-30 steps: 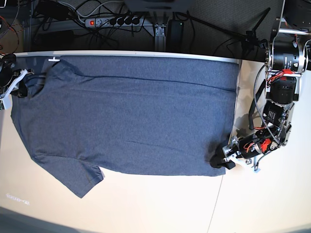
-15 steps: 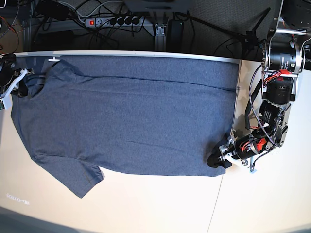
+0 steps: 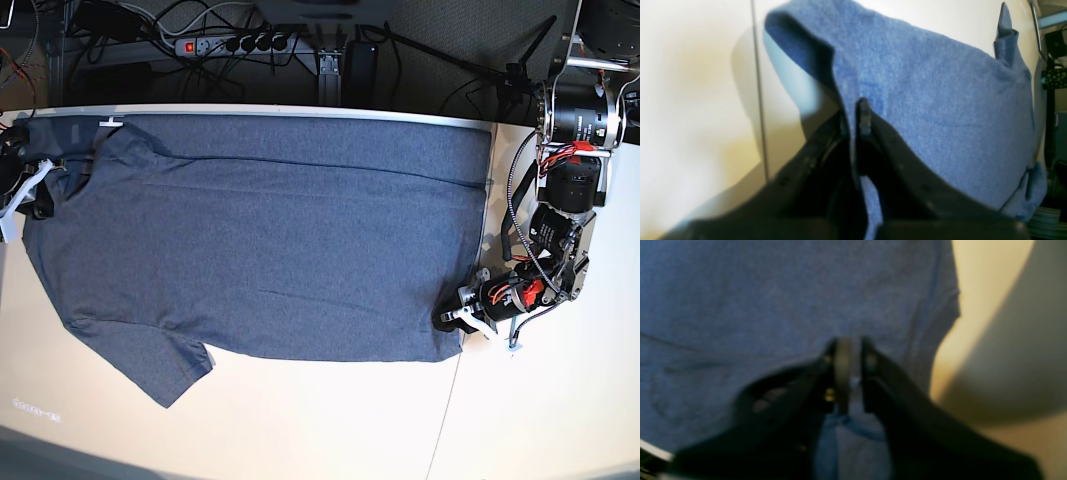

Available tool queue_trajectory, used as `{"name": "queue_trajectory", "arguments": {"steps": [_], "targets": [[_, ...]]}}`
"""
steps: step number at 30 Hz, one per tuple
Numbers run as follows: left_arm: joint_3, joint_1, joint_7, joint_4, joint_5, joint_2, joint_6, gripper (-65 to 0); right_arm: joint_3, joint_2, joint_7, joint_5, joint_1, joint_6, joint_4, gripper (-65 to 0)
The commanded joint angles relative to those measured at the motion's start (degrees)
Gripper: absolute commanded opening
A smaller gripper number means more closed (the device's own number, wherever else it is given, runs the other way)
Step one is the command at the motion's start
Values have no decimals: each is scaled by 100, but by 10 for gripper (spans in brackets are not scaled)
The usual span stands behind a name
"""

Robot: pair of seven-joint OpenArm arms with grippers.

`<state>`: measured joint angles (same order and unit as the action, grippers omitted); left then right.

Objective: Fold the T-shirt properly

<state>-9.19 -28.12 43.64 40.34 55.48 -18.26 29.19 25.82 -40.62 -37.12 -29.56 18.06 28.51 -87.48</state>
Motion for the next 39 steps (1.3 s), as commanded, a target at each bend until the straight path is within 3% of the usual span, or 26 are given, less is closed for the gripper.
{"name": "queue_trajectory", "arguments": {"steps": [1,5,8,14,19,27,32,39], "targets": [[15,-173,-59,74,37,-50,243,-650,85,-160,122,76,-140,-129,-68,-506],[15,-173,-52,74,37,-50,243,-650,101,-262,127,297,-420,-275,-7,-393],[15,-173,-26,74,35,-48,245,-650,107,-411,79,210,-822,-662,273,-365],[15,-170,35,74,-144,-48,258,-650,107,-509,-221,-367,-2350,-710,1875,-333],[15,-170,35,74,-177,-46,260,-650,107,-507,-240,-732,-3644,-511,3574,-333],[15,-170,48,74,-203,-48,258,-650,107,-507,-236,-767,-5101,-468,5899,-333],[15,-170,245,74,-221,-50,258,-650,107,-509,-216,-538,-5346,-468,6900,-333],[15,-173,271,74,-221,-52,258,-650,107,-494,-229,-208,-5342,-332,7121,-333]]}}
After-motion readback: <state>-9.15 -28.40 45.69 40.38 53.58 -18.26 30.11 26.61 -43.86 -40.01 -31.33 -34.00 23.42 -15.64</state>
